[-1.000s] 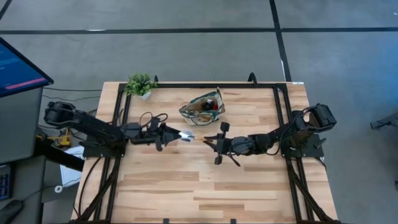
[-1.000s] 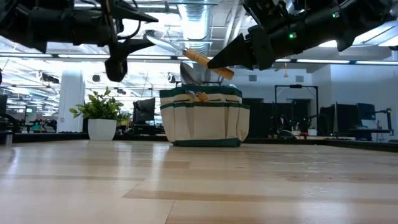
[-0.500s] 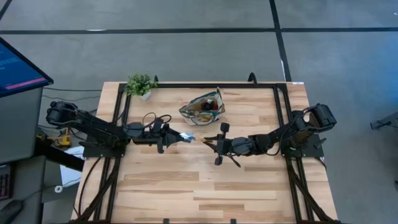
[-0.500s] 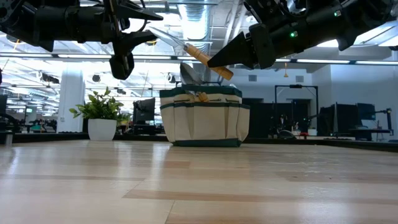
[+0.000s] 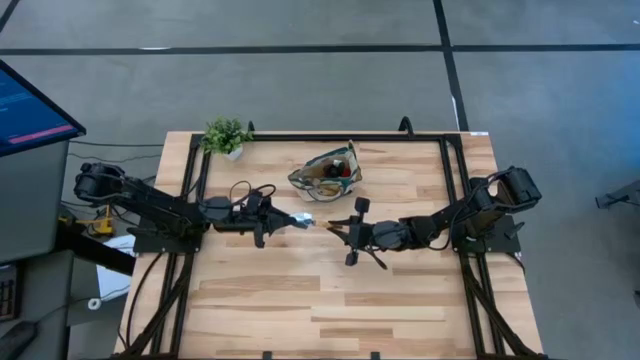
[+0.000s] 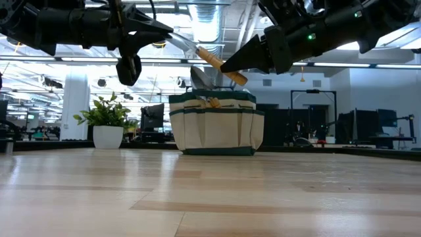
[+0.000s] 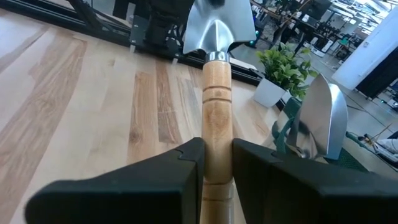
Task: Pick & Place Garden tools in Gardening bag
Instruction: Put the trowel into the gardening bag
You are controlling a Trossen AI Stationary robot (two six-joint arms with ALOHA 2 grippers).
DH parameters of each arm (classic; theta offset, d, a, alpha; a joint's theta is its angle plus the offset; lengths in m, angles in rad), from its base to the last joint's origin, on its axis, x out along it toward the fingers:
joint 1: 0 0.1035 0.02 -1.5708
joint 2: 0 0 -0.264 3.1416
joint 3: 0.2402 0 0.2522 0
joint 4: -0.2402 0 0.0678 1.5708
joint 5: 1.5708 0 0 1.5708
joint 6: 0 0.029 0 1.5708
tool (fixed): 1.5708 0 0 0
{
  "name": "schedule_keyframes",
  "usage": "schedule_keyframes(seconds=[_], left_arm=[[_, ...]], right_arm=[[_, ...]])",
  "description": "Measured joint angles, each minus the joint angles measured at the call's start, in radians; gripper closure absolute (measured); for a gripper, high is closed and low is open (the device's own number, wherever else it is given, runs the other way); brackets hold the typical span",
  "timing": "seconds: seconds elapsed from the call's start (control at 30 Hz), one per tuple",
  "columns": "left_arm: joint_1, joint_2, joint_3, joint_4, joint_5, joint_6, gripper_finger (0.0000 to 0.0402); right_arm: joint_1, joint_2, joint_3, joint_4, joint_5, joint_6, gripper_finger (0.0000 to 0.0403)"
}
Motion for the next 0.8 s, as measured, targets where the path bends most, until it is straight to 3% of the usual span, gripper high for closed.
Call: schedule_keyframes(seconds=[0.27,0.63,0.8], left_arm=[[-0.001,-0.001,0.0,-0.019,0.006,0.055,0.0397],[-0.002,-0.002,0.002,-0.014,0.032,0.121,0.0401],[-0.002,-0.004,0.002,-0.018,0.03,0.151,0.0401]], right_arm=[[0.008,0.0,0.0,-0.004,-0.002,0.003,0.035],[0.013,-0.012,0.001,-0.012,-0.006,0.062,0.0198],[0.045,-0.083,0.001,-0.106,-0.003,0.042,0.0158]])
